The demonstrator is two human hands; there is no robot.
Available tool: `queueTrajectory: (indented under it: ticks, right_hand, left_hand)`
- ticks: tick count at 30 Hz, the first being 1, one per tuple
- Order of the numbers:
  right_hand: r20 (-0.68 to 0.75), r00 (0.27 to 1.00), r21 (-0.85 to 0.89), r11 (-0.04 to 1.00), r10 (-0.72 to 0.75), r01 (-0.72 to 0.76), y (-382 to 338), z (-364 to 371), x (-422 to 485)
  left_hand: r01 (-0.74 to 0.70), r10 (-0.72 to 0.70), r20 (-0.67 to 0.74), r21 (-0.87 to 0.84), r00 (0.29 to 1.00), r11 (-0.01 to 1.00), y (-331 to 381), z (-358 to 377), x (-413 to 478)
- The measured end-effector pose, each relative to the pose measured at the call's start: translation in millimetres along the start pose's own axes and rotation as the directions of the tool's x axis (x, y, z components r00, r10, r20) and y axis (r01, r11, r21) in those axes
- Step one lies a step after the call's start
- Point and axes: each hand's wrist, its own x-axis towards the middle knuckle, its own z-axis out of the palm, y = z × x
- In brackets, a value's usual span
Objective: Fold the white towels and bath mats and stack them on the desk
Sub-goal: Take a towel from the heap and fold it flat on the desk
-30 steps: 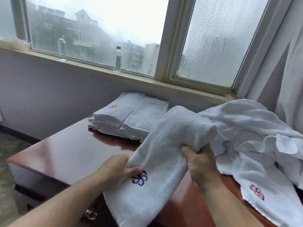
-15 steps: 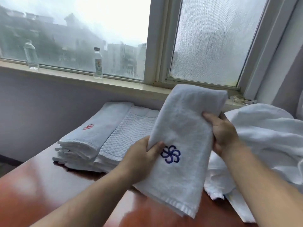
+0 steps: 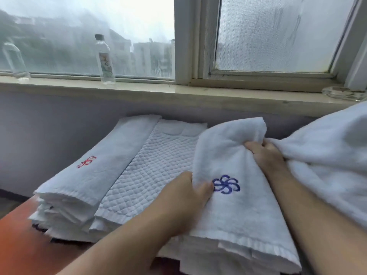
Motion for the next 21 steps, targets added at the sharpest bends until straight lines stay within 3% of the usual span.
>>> queueTrajectory:
  ticks: [2, 4, 6, 10, 12, 14, 16, 17, 19, 21]
  right_hand:
    - [-0.013, 1.0, -0.019, 1.0, -0.007, 0.006, -3.2, 4.6, 13.8]
    - [0.02, 0.999, -0.1, 0.994, 0.043, -0.041, 1.5, 10.7, 23.9]
    - [0.038, 0.994, -0.131, 0.987, 0.102, -0.096, 9.1, 15.3, 28.6]
    - [-0.057, 0.998, -0.106, 0.994, -0.031, 0.025, 9.3, 15.2, 33.5]
    - [-0.068, 0.987, -0.271, 0.955, -0.146, 0.122, 7.4, 17.2, 30.9]
    - [-0.119, 0.934, -0.542, 0.811, -0.336, 0.223, 2.0, 18.0, 27.6]
    - [-0.038, 0.871, -0.671, 0.659, -0.49, 0.341, -16.1, 21.0, 23.7]
    - [0.06, 0.882, -0.688, 0.621, -0.468, 0.376, -25.7, 24.1, 23.6]
    - [0.283, 0.922, -0.706, 0.594, -0.263, 0.386, -34.6, 34.9, 22.6]
    - [0.459, 0.887, -0.75, 0.516, -0.043, 0.413, -25.3, 47.3, 20.6]
  left_hand:
    - [-0.044, 0.063, -0.11, 0.164, 0.992, 0.986, 8.3, -1.5, 7.9]
    - [-0.087, 0.177, -0.171, 0.435, 0.969, 0.896, 9.9, 2.8, 10.7]
    - [-0.13, 0.262, -0.191, 0.517, 0.946, 0.846, 2.8, 12.2, 8.6]
    - [-0.192, 0.281, -0.199, 0.373, 0.939, 0.908, -12.2, 6.5, 9.6]
    - [-0.188, 0.238, -0.157, 0.278, 0.959, 0.942, -14.8, -4.2, 14.6]
    - [-0.199, 0.219, -0.147, 0.141, 0.964, 0.97, -18.8, -11.3, 18.1]
    - [-0.232, 0.234, -0.175, 0.031, 0.956, 0.972, -24.4, -16.3, 19.9]
    - [-0.251, 0.248, -0.194, 0.013, 0.949, 0.968, -28.0, -17.7, 20.1]
    - [-0.3, 0.297, -0.229, 0.024, 0.927, 0.954, -35.6, -16.6, 19.0]
    - [-0.344, 0.342, -0.238, 0.034, 0.909, 0.938, -39.7, -12.5, 17.4]
